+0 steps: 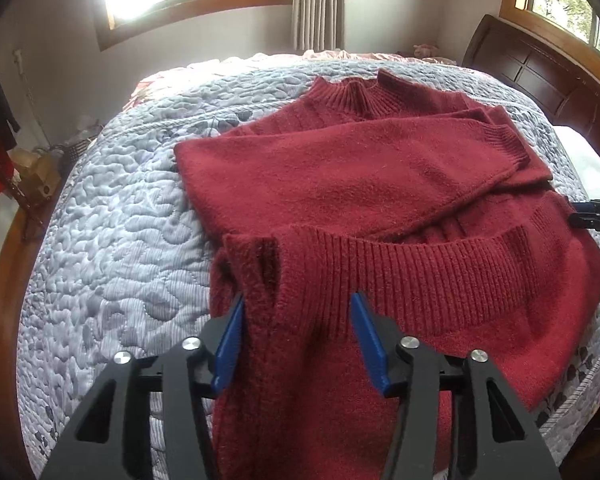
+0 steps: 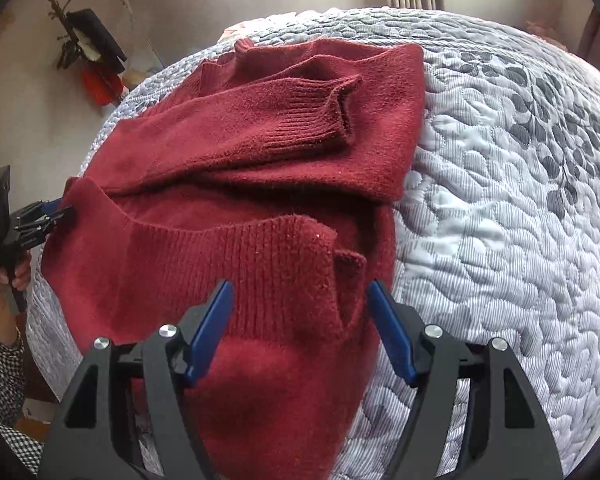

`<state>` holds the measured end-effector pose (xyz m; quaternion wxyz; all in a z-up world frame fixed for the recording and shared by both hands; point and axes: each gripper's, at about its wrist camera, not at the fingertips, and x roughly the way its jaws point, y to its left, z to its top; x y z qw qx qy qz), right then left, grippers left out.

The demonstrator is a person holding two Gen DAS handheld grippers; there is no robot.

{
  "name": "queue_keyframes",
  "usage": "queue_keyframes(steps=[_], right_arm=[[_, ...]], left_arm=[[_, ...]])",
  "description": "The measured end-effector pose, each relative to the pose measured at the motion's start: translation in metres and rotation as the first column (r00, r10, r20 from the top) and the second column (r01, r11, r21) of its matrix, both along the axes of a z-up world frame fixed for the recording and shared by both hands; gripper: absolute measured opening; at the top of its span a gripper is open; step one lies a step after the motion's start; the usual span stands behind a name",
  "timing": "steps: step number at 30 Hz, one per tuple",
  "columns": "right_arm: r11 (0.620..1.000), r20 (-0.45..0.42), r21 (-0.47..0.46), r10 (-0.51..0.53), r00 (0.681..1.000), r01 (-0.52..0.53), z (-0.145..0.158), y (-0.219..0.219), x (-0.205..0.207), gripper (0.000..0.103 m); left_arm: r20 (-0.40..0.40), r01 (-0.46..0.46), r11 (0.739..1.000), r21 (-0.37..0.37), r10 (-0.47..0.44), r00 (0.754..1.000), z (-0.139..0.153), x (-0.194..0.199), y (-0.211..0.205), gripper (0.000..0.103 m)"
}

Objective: Fold small clothes
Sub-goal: 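Carry the hem over the body to the collar with both tools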

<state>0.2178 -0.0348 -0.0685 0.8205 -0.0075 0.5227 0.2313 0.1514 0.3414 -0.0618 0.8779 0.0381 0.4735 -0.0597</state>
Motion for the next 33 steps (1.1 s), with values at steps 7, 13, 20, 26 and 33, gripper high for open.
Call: queue_keyframes(steps=[7,13,20,26,33], right_arm=[[0.994,0.080,-0.074,0.080,0.994,-0.075,0.002,0.015,-0.014,0.010],[0.996,0.082,-0.045,0.074,0.994,-0.071,0.009,0.007,-0.016,0.010],[0.999,0.005,-0.037,0.032,0.999,-0.031,-0.013,0.005,-0.002,0.030],[0.999,-0.004,0.027,0.035,0.999,-0.035,-0.010,0.001,-0.006,0.008],[0.993,0.093,0.112,0.037,0.995,-0.047,0.029,-0.010,-0.024,0.007]], left_arm=[[0.026,-0.037,0.999,0.005,0.036,0.999,0.000,-0.010,0.002,0.012],[0.068,-0.010,1.000,-0.014,0.011,0.998,0.008,-0.022,-0.001,0.011],[0.000,-0.037,0.999,-0.003,0.037,0.999,-0.014,-0.003,0.004,0.043],[-0.027,-0.032,0.998,-0.051,0.030,0.999,-0.020,0.001,0.005,0.024],[0.038,-0.032,0.987,-0.158,0.038,0.999,0.007,-0.010,0.010,0.013]])
